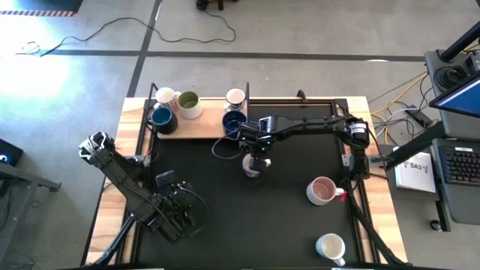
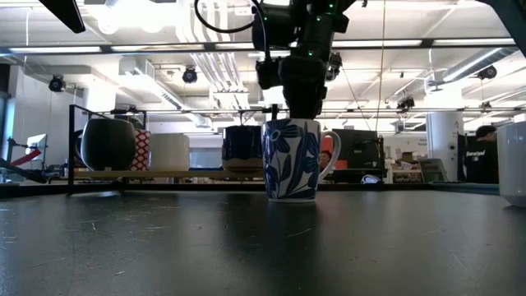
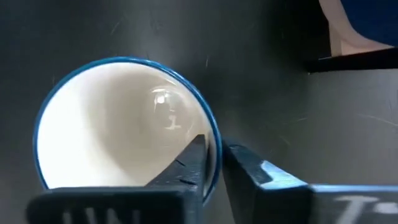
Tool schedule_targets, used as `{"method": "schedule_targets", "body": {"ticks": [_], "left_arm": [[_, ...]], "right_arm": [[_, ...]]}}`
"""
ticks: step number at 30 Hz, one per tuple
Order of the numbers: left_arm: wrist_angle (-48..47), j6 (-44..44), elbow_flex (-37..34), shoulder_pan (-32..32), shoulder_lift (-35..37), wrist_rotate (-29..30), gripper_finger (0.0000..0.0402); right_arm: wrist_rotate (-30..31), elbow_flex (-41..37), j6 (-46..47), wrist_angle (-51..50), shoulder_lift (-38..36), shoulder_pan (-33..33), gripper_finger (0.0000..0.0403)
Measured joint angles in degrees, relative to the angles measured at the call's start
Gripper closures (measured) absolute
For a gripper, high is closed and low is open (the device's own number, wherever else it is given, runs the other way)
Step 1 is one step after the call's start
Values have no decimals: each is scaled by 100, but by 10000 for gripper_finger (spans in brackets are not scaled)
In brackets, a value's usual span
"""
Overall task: Place coffee mugs
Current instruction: Put the blue patterned mug on the shelf
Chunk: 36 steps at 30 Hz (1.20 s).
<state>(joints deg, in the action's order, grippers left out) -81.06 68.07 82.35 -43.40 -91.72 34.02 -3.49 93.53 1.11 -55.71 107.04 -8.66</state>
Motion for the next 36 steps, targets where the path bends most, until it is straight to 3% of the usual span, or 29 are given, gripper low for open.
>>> {"method": "schedule_targets", "body": {"ticks": [3, 11, 28, 36], "left_arm": [[-1, 0, 0, 0, 0, 0, 339], [-34, -2, 0, 0, 0, 0, 339], [-147, 168, 0, 0, 0, 0, 339], [-455, 775, 0, 13, 0, 2, 339]], "right_arm": [[-166, -6, -46, 52, 0, -1, 387], [-601, 117, -74, -93, 0, 1, 389], [-553, 2066, -839, -231, -7, -10, 390], [-537, 2350, -1083, 36, -7, -260, 390]]}}
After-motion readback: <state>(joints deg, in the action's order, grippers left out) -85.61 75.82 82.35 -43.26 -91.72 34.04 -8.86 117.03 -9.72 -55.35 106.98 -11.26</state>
